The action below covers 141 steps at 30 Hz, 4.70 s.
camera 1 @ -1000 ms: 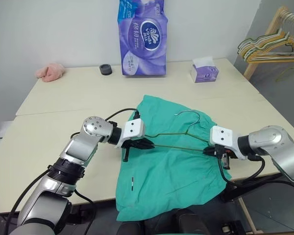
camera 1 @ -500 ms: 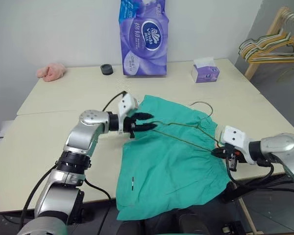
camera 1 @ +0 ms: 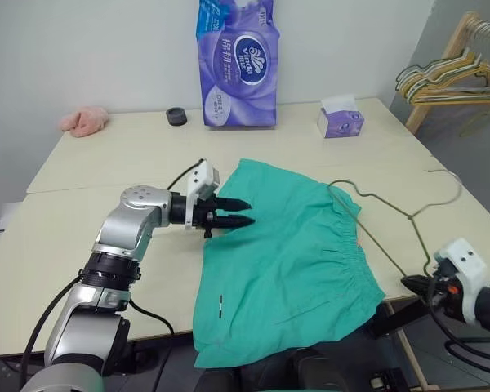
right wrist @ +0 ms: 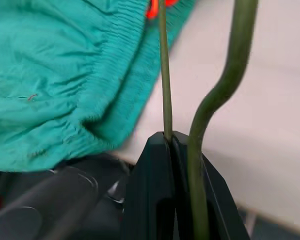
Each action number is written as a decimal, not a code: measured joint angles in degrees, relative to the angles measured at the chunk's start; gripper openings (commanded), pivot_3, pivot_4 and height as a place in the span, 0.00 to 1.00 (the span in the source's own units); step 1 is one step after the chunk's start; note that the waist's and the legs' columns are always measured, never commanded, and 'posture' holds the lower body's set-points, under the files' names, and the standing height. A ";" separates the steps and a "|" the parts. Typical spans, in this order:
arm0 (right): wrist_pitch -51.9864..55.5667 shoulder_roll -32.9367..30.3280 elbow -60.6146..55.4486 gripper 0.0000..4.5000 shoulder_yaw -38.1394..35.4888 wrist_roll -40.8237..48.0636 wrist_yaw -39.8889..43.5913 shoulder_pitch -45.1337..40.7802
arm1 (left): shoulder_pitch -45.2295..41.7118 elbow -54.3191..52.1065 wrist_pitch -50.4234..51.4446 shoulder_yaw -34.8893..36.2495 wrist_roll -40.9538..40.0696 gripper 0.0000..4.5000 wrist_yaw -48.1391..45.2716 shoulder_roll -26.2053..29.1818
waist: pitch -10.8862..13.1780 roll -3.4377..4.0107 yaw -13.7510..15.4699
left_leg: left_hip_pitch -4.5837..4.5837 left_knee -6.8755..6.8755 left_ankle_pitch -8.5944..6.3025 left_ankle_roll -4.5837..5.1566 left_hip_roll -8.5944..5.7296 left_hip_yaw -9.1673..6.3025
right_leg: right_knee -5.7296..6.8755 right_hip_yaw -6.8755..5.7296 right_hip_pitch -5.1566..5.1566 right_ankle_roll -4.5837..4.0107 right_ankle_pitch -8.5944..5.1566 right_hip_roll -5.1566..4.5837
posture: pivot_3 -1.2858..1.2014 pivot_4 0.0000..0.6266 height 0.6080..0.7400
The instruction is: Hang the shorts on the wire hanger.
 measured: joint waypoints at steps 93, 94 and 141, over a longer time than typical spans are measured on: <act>-11.79 -7.63 14.80 0.00 36.09 -2.50 -3.97 -33.73 | -13.60 14.14 -10.80 4.69 2.47 0.99 9.55 -3.19 | -0.04 -0.01 -1.23 | -0.40 0.03 -0.01 0.01 0.02 0.06 | 0.03 0.11 -0.43 -0.08 0.15 0.05 | 0.44 0.11 1.00; -12.74 -8.66 13.63 0.00 36.84 -3.33 -3.49 -33.51 | -14.01 14.60 -12.33 3.80 3.31 0.99 7.44 -2.28 | -0.04 -0.01 -1.26 | -0.40 0.02 -0.01 0.01 0.02 0.06 | 0.02 0.11 -0.43 -0.08 0.15 0.05 | 0.44 0.11 1.00; -29.10 -13.50 3.99 0.05 45.59 -20.01 6.33 -34.17 | -10.65 18.44 -25.34 -8.89 14.45 0.00 -12.75 -1.44 | -0.04 -0.01 -2.75 | -0.44 0.06 -0.01 0.02 0.01 -0.01 | 0.04 0.03 -0.44 -0.09 0.14 0.05 | 0.43 0.11 1.00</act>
